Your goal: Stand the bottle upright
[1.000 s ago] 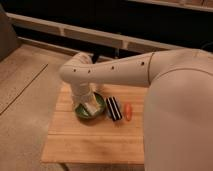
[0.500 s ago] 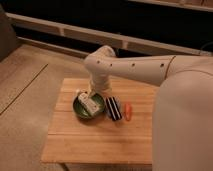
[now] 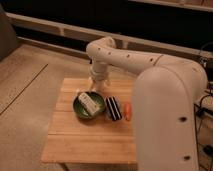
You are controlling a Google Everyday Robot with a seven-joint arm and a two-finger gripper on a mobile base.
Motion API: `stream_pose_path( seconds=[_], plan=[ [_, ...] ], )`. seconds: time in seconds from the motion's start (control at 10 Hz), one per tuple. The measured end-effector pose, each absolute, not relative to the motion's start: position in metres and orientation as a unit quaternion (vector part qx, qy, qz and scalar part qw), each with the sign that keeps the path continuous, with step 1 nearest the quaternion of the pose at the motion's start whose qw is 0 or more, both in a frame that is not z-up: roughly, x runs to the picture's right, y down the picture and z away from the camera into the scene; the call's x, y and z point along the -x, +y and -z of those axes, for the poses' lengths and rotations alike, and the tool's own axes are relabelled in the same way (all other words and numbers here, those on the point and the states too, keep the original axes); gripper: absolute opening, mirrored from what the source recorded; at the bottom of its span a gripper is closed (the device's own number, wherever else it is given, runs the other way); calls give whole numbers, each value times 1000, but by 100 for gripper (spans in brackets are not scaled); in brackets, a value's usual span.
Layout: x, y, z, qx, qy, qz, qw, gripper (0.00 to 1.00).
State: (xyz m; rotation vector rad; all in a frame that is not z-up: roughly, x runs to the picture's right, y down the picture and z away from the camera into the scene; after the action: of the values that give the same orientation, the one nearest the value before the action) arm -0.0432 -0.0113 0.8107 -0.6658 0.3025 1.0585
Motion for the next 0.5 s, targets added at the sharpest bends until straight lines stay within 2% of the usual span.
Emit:
stream_pose_path(
  seconds=[0.5],
  plan=[
    [44, -13, -813, 316, 147, -479, 806, 65]
  ],
)
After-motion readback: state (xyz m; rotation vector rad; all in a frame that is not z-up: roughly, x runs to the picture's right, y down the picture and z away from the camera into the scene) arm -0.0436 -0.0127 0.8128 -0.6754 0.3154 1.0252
